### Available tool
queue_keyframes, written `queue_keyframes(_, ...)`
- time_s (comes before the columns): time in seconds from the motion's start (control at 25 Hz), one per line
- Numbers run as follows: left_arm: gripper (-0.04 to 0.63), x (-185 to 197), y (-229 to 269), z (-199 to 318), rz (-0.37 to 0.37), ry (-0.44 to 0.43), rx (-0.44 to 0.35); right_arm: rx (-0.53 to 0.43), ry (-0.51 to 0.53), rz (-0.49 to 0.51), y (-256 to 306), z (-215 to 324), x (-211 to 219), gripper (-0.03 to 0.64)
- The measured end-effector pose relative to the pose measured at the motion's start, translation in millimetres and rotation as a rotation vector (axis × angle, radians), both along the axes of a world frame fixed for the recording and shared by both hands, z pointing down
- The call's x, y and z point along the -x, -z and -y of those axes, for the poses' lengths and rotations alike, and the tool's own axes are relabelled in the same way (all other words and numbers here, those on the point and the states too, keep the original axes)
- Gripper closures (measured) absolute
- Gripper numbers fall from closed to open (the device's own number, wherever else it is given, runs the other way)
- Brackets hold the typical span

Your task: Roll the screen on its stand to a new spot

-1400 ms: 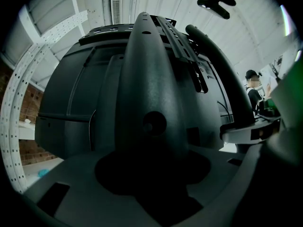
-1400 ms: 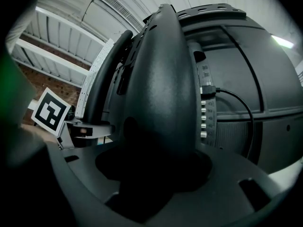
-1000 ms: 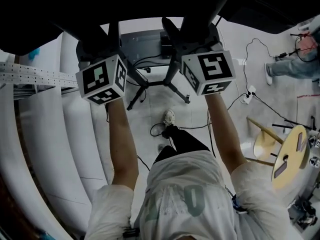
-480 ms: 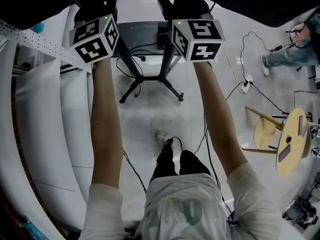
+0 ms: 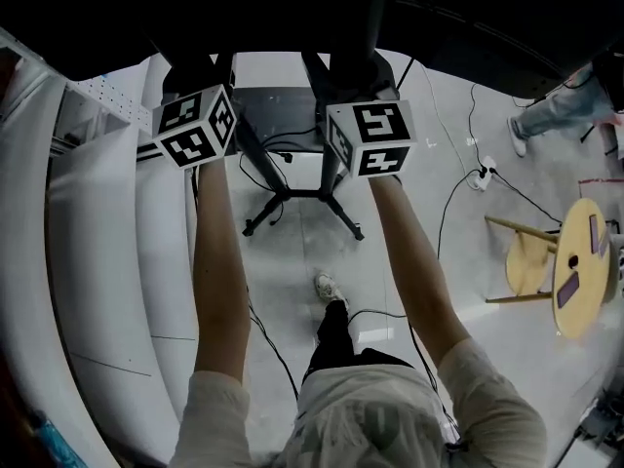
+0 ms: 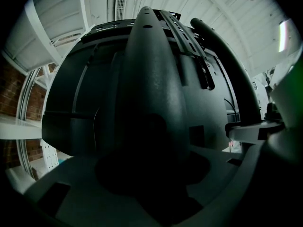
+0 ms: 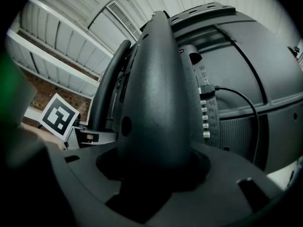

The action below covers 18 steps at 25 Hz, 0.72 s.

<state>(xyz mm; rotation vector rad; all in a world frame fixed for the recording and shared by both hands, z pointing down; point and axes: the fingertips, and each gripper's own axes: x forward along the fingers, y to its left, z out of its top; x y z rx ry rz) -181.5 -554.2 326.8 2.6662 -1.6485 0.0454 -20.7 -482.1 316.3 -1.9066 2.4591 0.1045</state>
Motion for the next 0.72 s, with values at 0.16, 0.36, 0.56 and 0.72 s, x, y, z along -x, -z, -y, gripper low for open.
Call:
queue_keyframes(0.16, 0.379, -3.0, 0.6, -44.5, 0.003, 0.001, -0.005, 0.010, 0.004, -0.001, -1.4, -40.9, -4.8, 0.397)
queue_keyframes(0.36, 0.379, -9.7, 1.1, -99.5, 0.010, 0.030, 0.001, 0.039, 0.021, -0.013, -3.0, -86.3, -15.2, 0.397)
queue_keyframes(0.56, 0.377, -14.2, 5.5, -160.4, 0.006, 0.071, -0.005, 0.048, 0.071, -0.022, 0.8, -135.3, -22.3, 0.399)
queue_keyframes(0.72, 0.377, -21.7, 5.4, -206.1, -0.017, 0.089, -0.034, 0.058, 0.106, -0.023, -1.4, -172.5, -30.5, 0.399)
